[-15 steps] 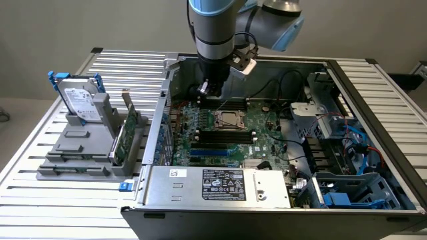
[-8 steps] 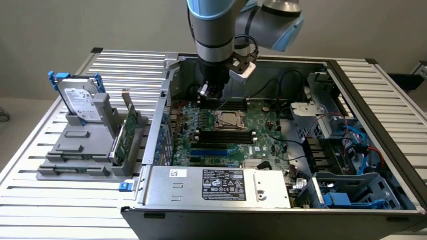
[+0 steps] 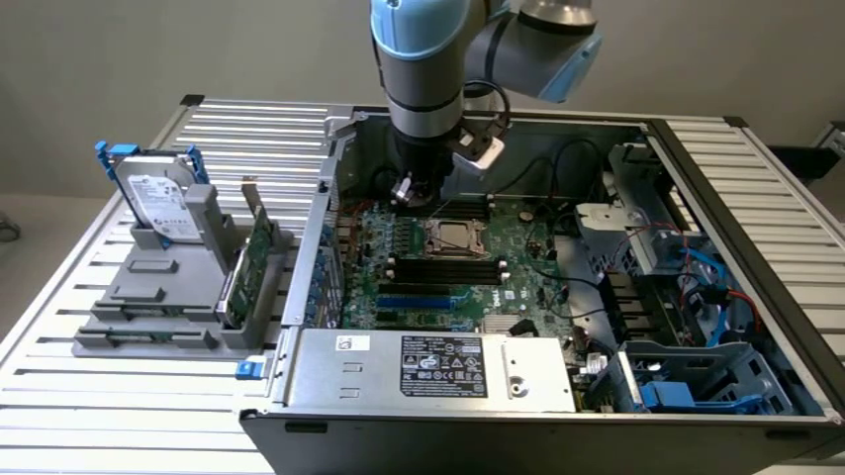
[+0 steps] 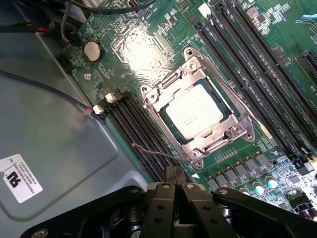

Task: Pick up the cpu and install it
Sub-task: 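Install the first cpu locking lever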

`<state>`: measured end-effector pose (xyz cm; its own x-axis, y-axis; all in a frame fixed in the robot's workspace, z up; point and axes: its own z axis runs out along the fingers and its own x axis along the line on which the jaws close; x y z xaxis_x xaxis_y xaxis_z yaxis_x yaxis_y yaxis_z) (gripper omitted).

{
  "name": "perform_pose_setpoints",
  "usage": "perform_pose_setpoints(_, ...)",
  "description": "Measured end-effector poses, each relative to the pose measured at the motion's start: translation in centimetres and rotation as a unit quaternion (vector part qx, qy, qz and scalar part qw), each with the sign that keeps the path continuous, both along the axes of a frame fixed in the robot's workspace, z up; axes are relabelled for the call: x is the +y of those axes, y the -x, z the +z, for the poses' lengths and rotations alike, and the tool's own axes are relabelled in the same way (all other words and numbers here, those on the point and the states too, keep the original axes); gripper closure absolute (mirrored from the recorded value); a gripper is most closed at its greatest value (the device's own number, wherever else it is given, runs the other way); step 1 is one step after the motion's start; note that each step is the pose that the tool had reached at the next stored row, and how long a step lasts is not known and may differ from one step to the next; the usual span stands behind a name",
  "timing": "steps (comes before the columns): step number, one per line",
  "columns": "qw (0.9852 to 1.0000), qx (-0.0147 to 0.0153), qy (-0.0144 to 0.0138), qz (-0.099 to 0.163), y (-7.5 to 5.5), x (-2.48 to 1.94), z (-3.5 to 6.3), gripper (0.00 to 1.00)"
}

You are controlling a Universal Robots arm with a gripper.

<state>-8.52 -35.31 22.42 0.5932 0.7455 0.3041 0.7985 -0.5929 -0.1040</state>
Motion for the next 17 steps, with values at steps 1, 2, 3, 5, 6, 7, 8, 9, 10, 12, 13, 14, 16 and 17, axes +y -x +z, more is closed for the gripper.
perform_pose_setpoints(1, 1.0000, 0.0000, -0.0011, 0.000, 0.0, 0.00, -0.18, 0.89)
perform_pose_setpoints(2, 1.0000, 0.0000, -0.0020, -0.001, 0.0, 0.00, -0.35, 0.89)
perform_pose_setpoints(3, 1.0000, 0.0000, -0.0032, -0.001, -0.1, 0.00, -0.53, 0.89)
perform_pose_setpoints(5, 1.0000, 0.0001, -0.0060, -0.002, -0.2, 0.00, -0.87, 0.89)
perform_pose_setpoints(6, 1.0000, 0.0000, -0.0075, -0.002, -0.2, 0.00, -1.02, 0.89)
perform_pose_setpoints(7, 1.0000, 0.0001, -0.0092, -0.003, -0.2, 0.00, -1.14, 0.89)
perform_pose_setpoints(8, 0.9999, 0.0001, -0.0110, -0.004, -0.2, -0.01, -1.21, 0.89)
perform_pose_setpoints(9, 0.9999, 0.0001, -0.0128, -0.004, -0.2, -0.01, -1.26, 0.89)
perform_pose_setpoints(10, 0.9999, 0.0001, -0.0146, -0.004, -0.3, 0.00, -1.31, 0.89)
perform_pose_setpoints(12, 0.9998, 0.0000, -0.0176, -0.004, -0.3, 0.00, -1.41, 0.89)
perform_pose_setpoints(13, 0.9998, 0.0000, -0.0190, -0.004, -0.4, 0.00, -1.45, 0.89)
perform_pose_setpoints(14, 0.9998, 0.0001, -0.0205, -0.005, -0.4, 0.00, -1.49, 0.89)
perform_pose_setpoints(16, 0.9997, 0.0001, -0.0237, -0.005, -0.5, 0.00, -1.58, 0.89)
perform_pose_setpoints(17, 0.9997, 0.0001, -0.0248, -0.005, -0.5, 0.00, -1.63, 0.89)
